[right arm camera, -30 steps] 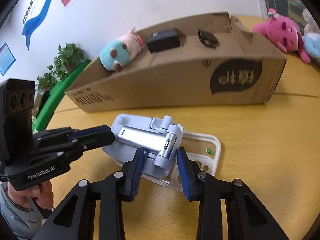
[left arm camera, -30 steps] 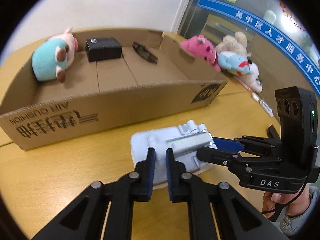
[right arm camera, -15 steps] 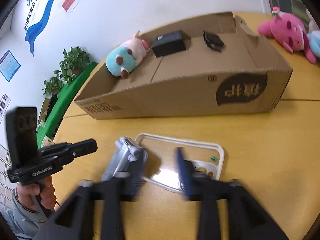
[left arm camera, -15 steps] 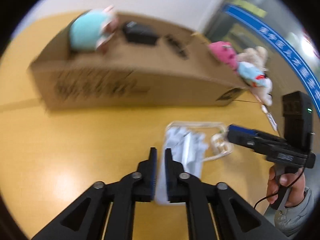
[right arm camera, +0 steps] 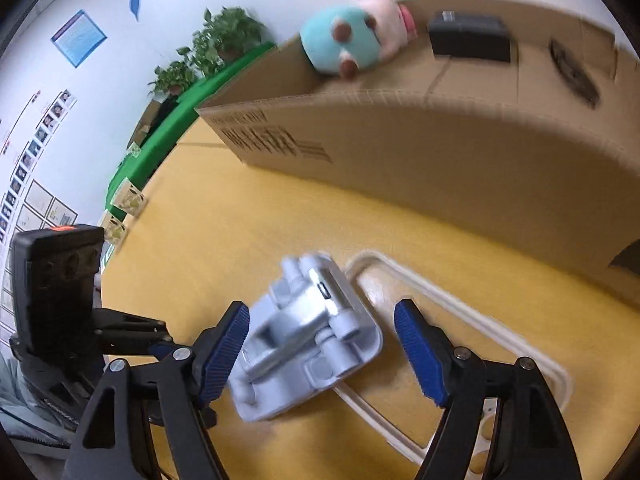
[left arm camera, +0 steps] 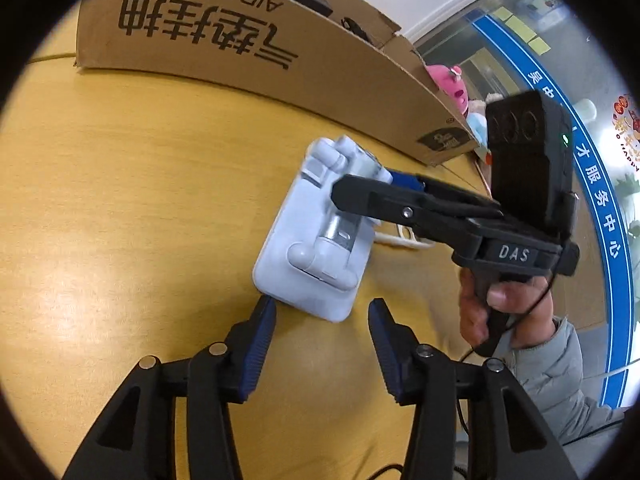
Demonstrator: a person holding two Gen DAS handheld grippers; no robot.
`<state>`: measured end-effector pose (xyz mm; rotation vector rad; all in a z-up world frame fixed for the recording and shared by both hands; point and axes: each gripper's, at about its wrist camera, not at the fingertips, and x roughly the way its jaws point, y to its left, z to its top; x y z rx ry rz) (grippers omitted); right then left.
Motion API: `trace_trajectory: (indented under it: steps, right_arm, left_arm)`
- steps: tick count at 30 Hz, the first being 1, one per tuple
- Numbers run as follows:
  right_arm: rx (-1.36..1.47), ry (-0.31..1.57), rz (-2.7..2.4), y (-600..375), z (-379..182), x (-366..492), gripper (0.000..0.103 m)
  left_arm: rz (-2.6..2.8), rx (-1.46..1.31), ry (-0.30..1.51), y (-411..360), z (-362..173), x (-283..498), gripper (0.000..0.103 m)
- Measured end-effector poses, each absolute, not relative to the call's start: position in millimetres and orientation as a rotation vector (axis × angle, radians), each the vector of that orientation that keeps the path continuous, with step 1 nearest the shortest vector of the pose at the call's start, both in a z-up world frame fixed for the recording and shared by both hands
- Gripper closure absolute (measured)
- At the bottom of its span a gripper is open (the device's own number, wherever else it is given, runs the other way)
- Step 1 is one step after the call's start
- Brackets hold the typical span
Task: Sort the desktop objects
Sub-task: 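Lift the phone stand and carry it over the cardboard box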
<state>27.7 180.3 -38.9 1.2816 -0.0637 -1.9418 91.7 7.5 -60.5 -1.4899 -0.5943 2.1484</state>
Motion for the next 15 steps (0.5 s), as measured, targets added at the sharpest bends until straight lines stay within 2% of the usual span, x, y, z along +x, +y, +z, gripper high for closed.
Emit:
trace_trajectory:
  steps: [1,4,12,15]
  right_arm:
    - [1.281,-0.074,-1.933,182,-38,29,0.047]
    - [1.263,-0.117,-1.964,193,-33,38,0.055]
    - [1.239,-0.148,-2.097,209,-18,88,0.071]
    - [1.258,-0.093,-2.142,206,-18,106,0.071]
  left_arm:
    - [2.164,-1.484,-0.585,7,-60,91,0.056]
    - [2.194,-1.475,-0.549,6,-59,87,0.061]
    - [2.212,-1.470,-0.474,5,-58,78,0.061]
    - [2.211,-1.457,-0.379,12,-57,80,0.059]
